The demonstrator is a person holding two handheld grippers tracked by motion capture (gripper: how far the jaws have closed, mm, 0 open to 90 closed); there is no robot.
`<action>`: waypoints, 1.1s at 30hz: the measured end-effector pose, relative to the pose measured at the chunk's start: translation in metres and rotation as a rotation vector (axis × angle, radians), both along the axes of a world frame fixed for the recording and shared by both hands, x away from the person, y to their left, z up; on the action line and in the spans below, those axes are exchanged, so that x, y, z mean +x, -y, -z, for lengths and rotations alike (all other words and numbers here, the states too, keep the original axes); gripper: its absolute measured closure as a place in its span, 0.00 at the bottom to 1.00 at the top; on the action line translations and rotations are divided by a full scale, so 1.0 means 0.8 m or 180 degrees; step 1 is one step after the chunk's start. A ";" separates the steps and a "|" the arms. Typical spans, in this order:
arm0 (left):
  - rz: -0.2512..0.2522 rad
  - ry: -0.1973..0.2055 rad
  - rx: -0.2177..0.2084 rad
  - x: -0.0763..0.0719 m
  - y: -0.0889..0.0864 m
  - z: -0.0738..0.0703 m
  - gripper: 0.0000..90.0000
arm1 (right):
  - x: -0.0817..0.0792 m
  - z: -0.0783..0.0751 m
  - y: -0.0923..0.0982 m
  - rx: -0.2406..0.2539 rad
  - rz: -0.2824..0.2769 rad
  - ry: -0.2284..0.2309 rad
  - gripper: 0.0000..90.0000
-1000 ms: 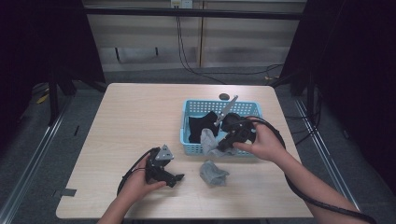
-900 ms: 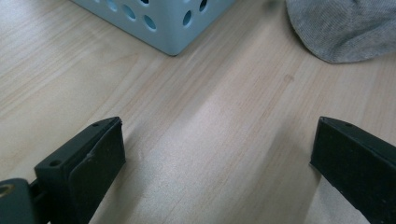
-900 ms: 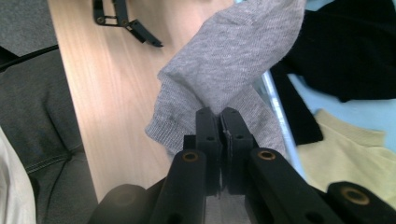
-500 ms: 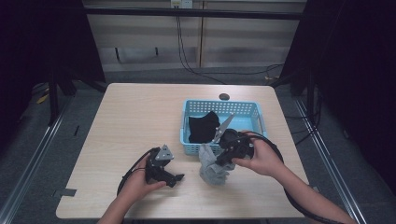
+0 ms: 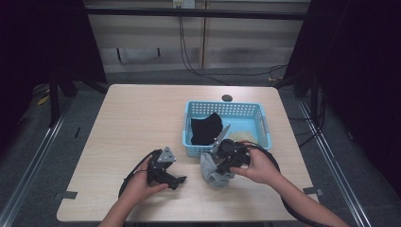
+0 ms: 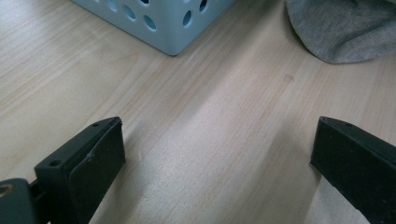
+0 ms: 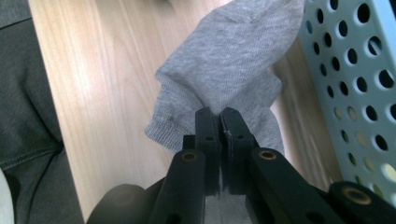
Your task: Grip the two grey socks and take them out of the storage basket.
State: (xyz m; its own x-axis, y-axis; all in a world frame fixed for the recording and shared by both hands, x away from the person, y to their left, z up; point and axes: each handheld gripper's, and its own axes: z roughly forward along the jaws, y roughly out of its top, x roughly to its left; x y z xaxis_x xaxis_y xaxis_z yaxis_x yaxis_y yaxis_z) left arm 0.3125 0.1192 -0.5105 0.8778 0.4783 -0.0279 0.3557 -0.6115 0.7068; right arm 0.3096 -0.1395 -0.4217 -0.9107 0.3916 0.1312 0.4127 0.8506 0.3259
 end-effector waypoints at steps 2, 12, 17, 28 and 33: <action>0.0000 0.0000 0.0000 0.000 0.000 0.000 0.03 | 0.002 0.004 -0.001 0.0019 0.0015 -0.0012 0.97; 0.0000 -0.0001 -0.0001 0.000 0.000 0.000 0.03 | 0.011 0.015 -0.003 0.0029 0.0094 -0.0015 0.82; 0.0000 0.0000 -0.0001 0.000 0.000 0.000 0.03 | 0.007 0.010 -0.003 0.0060 0.0112 -0.0028 0.64; -0.0004 0.0001 -0.0002 0.000 0.000 0.000 0.03 | -0.001 0.000 -0.002 0.0140 0.0163 -0.0011 0.37; -0.0008 0.0000 0.0009 0.000 0.000 0.000 0.03 | -0.006 -0.008 0.008 0.0231 0.0203 0.0072 0.32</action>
